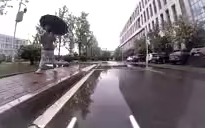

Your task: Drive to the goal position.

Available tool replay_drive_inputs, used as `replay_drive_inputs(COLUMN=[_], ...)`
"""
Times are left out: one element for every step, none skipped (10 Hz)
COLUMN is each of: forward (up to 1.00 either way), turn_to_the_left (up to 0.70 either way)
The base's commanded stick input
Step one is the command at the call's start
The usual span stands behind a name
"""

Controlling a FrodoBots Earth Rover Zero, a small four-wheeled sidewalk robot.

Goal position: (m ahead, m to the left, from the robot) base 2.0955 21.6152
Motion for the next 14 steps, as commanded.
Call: replay_drive_inputs(forward=[0.70, 0.70, 0.70, 0.70, 0.70, 0.70, 0.70, 0.70, 0.70, 0.70, 0.70, 0.70, 0.70, 0.70], turn_to_the_left=[0.00, 0.00, 0.00, 0.00, 0.00, 0.00, 0.00, 0.00, 0.00, 0.00, 0.00, 0.00, 0.00, 0.00])
